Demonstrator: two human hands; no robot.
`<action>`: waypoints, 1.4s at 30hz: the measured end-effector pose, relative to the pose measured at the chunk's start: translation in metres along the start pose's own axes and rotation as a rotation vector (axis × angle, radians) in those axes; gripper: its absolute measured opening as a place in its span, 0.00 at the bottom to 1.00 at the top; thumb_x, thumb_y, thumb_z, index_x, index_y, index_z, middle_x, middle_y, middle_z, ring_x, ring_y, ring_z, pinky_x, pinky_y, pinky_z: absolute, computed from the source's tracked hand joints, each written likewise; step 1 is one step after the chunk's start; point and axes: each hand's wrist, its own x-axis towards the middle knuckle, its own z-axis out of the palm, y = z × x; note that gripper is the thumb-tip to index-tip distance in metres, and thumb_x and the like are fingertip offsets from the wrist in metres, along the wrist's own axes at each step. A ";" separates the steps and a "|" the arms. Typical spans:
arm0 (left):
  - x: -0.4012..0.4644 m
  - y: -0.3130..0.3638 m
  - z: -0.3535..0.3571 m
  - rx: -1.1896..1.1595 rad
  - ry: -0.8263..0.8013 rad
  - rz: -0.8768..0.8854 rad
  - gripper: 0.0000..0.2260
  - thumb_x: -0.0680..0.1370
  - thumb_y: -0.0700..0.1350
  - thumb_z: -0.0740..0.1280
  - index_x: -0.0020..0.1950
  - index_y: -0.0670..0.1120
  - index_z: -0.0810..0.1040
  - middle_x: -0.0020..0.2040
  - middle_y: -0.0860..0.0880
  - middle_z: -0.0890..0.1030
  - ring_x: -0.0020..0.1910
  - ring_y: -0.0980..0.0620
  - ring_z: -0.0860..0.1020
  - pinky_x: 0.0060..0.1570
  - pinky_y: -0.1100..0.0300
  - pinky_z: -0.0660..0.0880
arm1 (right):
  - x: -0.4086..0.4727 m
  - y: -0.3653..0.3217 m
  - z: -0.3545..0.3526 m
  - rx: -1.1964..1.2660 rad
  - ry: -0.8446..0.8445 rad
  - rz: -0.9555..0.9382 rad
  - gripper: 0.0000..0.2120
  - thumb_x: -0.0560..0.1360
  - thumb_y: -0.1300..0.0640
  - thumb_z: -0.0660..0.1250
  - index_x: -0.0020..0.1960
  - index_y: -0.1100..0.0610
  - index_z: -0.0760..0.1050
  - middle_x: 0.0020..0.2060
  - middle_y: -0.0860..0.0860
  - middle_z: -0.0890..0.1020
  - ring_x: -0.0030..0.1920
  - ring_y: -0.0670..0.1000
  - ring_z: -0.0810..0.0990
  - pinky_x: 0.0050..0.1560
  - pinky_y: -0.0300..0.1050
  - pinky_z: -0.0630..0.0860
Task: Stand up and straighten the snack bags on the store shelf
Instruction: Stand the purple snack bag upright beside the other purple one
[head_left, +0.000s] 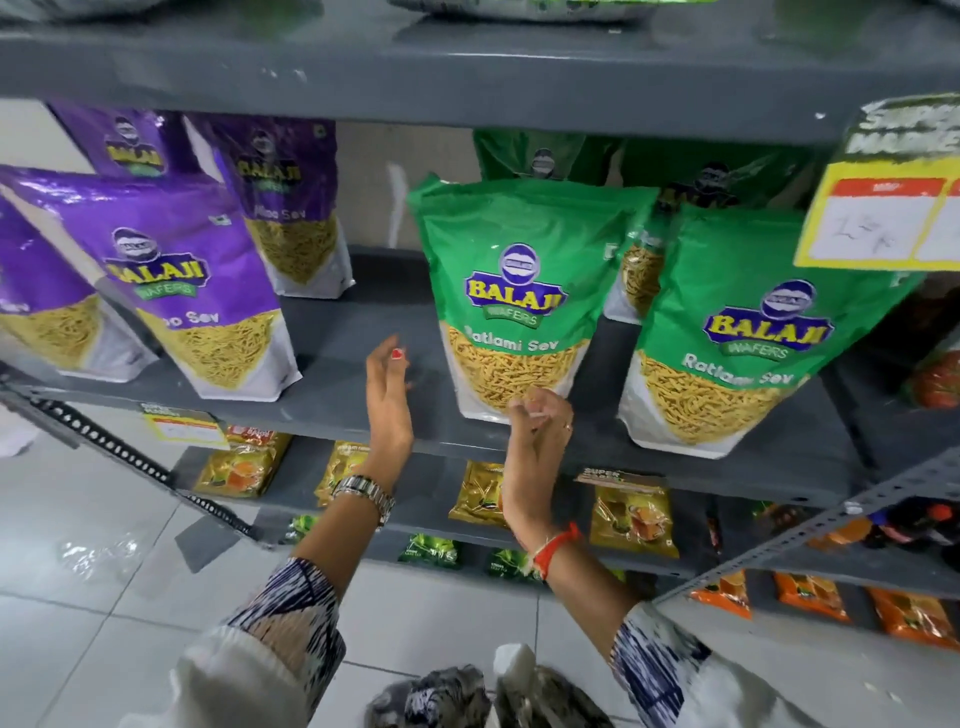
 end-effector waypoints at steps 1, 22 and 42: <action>-0.001 0.001 -0.010 -0.025 0.064 0.038 0.09 0.77 0.52 0.57 0.56 0.56 0.70 0.61 0.46 0.74 0.54 0.51 0.74 0.52 0.58 0.73 | -0.006 0.001 0.009 0.017 -0.081 -0.001 0.06 0.71 0.48 0.63 0.47 0.44 0.70 0.51 0.58 0.73 0.52 0.53 0.73 0.55 0.45 0.73; 0.166 0.004 -0.261 -0.118 -0.112 -0.148 0.37 0.67 0.66 0.64 0.70 0.48 0.63 0.70 0.44 0.69 0.69 0.46 0.67 0.71 0.45 0.63 | -0.034 0.004 0.279 0.166 -0.347 0.200 0.15 0.80 0.55 0.54 0.66 0.53 0.63 0.54 0.41 0.74 0.45 0.28 0.74 0.47 0.22 0.71; 0.177 0.024 -0.257 -0.151 -0.224 -0.125 0.25 0.77 0.51 0.59 0.71 0.47 0.57 0.70 0.43 0.67 0.64 0.48 0.70 0.62 0.52 0.69 | -0.039 0.009 0.311 0.196 -0.253 0.240 0.21 0.78 0.49 0.57 0.69 0.54 0.60 0.53 0.47 0.78 0.49 0.41 0.80 0.43 0.32 0.79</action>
